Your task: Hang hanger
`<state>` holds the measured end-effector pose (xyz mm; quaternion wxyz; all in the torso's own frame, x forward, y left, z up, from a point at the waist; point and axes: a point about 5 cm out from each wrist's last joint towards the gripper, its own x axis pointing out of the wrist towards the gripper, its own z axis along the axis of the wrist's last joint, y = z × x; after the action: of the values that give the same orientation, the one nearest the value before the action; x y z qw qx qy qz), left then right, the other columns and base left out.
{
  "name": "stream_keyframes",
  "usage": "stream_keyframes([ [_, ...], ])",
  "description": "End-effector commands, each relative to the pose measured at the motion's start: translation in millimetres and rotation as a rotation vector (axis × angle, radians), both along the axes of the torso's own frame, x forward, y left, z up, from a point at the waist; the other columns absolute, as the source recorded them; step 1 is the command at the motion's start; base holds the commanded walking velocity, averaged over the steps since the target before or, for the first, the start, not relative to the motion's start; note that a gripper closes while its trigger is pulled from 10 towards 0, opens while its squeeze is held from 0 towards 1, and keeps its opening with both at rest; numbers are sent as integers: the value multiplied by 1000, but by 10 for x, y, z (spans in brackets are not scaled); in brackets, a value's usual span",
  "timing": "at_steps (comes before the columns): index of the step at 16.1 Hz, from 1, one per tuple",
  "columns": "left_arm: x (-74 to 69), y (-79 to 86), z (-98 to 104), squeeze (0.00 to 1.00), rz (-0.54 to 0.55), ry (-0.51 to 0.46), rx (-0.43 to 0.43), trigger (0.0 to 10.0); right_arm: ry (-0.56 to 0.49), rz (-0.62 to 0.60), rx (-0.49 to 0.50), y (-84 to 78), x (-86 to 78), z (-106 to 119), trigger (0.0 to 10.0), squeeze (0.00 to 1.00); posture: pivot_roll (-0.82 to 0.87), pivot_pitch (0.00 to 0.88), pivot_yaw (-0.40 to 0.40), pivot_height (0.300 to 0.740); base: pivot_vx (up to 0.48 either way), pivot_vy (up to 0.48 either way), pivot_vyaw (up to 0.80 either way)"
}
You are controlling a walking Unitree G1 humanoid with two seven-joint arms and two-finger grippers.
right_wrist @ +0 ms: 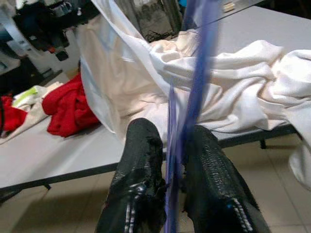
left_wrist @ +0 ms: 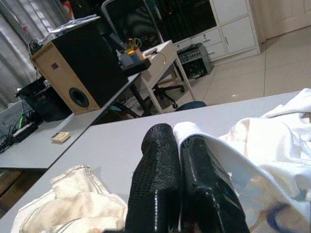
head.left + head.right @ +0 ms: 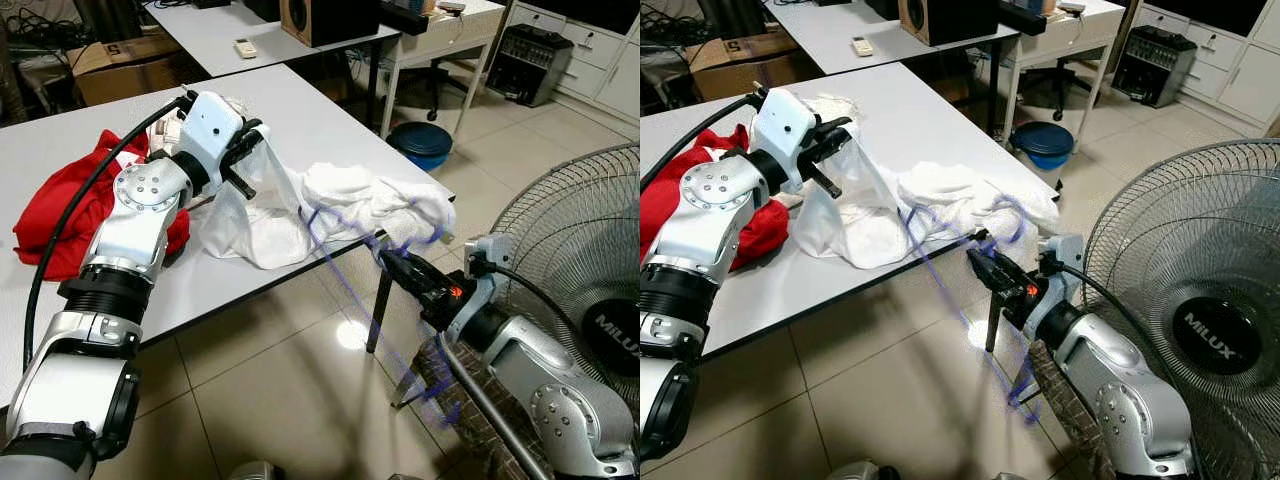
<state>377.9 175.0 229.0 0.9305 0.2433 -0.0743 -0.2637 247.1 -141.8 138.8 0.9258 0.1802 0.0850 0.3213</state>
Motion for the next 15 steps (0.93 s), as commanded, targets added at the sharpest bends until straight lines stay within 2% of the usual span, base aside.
stream_keyframes([
  [1,-7,18,23,0,6,-6,18,0,-17,35,22,34,-1,47,0,0,-116,20,62,740,0,0,0],
  [11,-10,61,15,0,26,-4,19,0,-12,30,58,14,-23,53,0,0,-115,22,53,740,0,0,0],
  [13,-1,91,11,0,53,-14,29,0,-13,66,57,-3,-78,70,0,0,-115,21,51,740,0,0,0],
  [15,13,114,75,0,82,-50,12,0,-11,153,52,-54,-238,101,0,0,-115,21,50,740,0,0,0],
])
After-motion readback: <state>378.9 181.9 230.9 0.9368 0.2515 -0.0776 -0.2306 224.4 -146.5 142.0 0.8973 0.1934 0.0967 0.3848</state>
